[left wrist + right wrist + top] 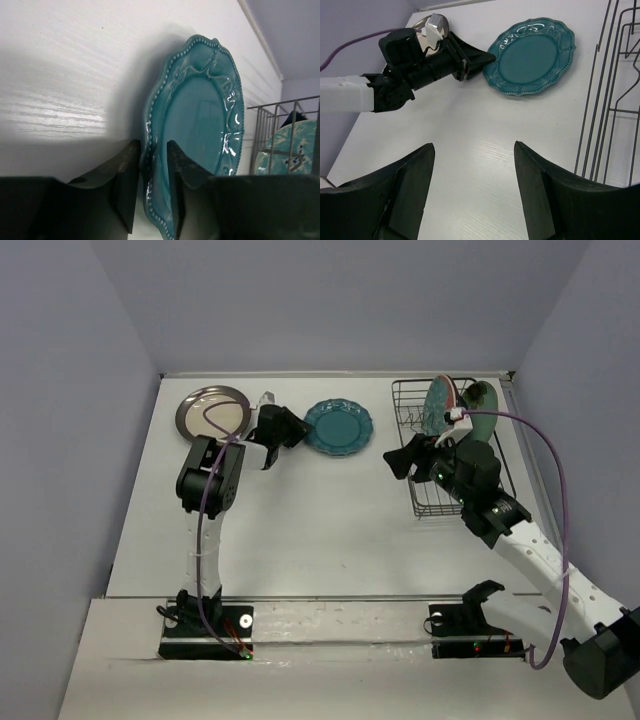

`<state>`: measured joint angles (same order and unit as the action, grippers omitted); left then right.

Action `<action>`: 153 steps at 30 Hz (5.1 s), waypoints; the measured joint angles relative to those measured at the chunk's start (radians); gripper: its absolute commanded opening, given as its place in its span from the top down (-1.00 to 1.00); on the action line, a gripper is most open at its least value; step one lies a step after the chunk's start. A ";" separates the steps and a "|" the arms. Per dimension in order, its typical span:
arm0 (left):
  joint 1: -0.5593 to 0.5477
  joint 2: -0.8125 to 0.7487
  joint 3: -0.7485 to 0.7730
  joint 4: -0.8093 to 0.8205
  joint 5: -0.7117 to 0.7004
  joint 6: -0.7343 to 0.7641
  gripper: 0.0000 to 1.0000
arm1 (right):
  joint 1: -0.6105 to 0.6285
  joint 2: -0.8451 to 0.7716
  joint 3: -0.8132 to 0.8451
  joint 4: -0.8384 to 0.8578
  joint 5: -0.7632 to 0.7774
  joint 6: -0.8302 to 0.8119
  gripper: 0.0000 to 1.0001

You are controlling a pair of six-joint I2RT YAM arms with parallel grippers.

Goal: Load the plates into the dish rack

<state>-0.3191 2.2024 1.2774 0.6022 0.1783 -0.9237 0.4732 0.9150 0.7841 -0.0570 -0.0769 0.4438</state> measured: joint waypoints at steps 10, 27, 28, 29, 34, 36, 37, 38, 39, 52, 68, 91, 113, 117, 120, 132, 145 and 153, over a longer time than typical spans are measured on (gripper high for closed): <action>0.013 0.000 -0.127 0.274 0.030 -0.137 0.89 | 0.000 0.035 -0.001 0.021 -0.029 0.021 -0.45; 0.066 -0.590 -0.719 0.312 0.039 -0.150 0.89 | 0.000 0.264 -0.020 0.145 -0.161 0.145 -0.82; 0.066 -0.625 -0.733 0.310 0.046 -0.153 0.89 | 0.001 0.285 -0.020 0.154 -0.164 0.154 -0.84; 0.066 -0.645 -0.738 0.310 0.050 -0.155 0.89 | 0.000 0.304 -0.020 0.160 -0.164 0.162 -0.85; 0.066 -0.830 -0.746 0.270 0.080 -0.159 0.89 | 0.000 0.378 -0.005 0.173 -0.154 0.182 -0.89; 0.066 -0.911 -0.746 0.255 0.092 -0.159 0.89 | 0.000 0.395 0.005 0.175 -0.151 0.186 -0.90; 0.066 -0.954 -0.746 0.253 0.100 -0.158 0.88 | 0.000 0.399 0.010 0.178 -0.151 0.189 -0.90; 0.066 -0.978 -0.746 0.253 0.105 -0.158 0.88 | 0.000 0.402 0.015 0.179 -0.152 0.190 -0.90; 0.066 -1.013 -0.746 0.250 0.118 -0.158 0.89 | 0.000 0.404 0.021 0.180 -0.158 0.192 -0.90; 0.069 -1.143 -0.746 0.169 0.147 -0.157 0.89 | 0.000 0.317 -0.032 0.256 -0.316 0.191 -0.87; 0.050 -1.146 -0.735 0.096 0.192 -0.140 0.89 | 0.006 0.117 -0.037 0.155 -0.353 0.091 -0.93; 0.031 -1.206 -0.697 0.056 0.377 -0.076 -0.88 | -0.010 0.220 -0.059 0.351 -0.383 0.234 0.86; 0.020 -1.462 -0.507 -0.583 0.137 0.450 -0.98 | -0.121 0.281 0.352 -0.195 0.444 -0.301 0.87; 0.020 -1.497 -0.508 -0.631 0.095 0.502 -0.98 | -0.120 0.377 0.446 -0.206 0.574 -0.414 0.86; 0.020 -1.513 -0.508 -0.650 0.076 0.524 -0.98 | -0.120 0.429 0.491 -0.206 0.642 -0.476 0.86; 0.020 -1.545 -0.508 -0.671 0.052 0.549 -0.98 | -0.120 0.607 0.558 -0.204 0.758 -0.603 0.86; 0.020 -1.543 -0.508 -0.675 0.048 0.550 -0.98 | -0.121 0.666 0.542 -0.171 0.769 -0.603 0.86; 0.021 -1.525 -0.508 -0.675 0.044 0.550 -0.98 | -0.144 0.715 0.506 -0.157 0.712 -0.532 0.86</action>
<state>-0.2981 0.6777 0.7692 -0.0727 0.2222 -0.3740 0.3290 1.6299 1.2903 -0.2138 0.6353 -0.0879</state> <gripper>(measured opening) 0.990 0.218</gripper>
